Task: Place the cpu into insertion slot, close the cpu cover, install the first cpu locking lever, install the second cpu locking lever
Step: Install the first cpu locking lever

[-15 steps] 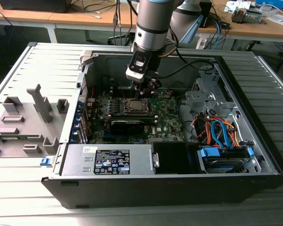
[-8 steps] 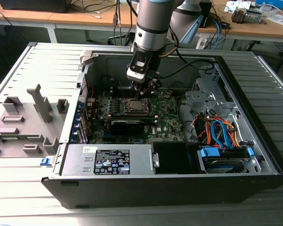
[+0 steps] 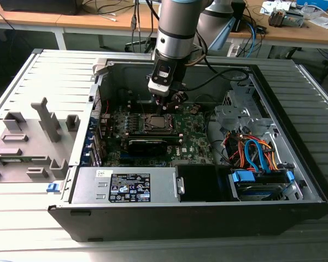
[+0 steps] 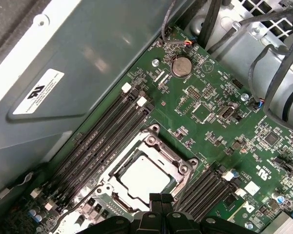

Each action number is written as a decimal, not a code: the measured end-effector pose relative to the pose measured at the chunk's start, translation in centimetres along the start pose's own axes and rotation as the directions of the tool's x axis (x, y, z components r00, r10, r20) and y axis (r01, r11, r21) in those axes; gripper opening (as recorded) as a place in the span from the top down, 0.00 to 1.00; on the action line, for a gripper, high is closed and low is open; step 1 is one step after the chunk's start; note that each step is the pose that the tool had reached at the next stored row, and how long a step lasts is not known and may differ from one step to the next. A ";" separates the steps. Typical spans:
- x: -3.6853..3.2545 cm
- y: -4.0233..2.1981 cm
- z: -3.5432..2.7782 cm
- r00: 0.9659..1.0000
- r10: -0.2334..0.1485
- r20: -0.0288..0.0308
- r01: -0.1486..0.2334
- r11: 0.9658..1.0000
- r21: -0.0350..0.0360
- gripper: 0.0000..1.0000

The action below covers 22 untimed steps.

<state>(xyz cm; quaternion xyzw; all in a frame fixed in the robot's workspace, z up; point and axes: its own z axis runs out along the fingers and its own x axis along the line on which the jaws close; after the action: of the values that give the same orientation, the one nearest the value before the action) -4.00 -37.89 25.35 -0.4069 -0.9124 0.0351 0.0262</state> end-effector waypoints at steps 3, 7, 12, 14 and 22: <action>0.00 0.00 0.00 1.000 -0.010 0.001 0.010 1.000 0.000 0.89; 0.00 0.00 0.00 1.000 -0.025 0.002 0.025 1.000 0.001 0.89; 0.00 0.00 0.00 0.999 -0.044 0.004 0.044 0.999 0.001 0.89; 0.00 0.00 0.00 0.999 -0.049 0.004 0.049 0.999 0.001 0.89; 0.00 0.00 0.00 0.997 -0.074 0.006 0.074 0.997 0.002 0.89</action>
<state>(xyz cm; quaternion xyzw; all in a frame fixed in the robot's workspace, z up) -4.00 -37.89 25.35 -0.3726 -0.9270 0.0361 0.0249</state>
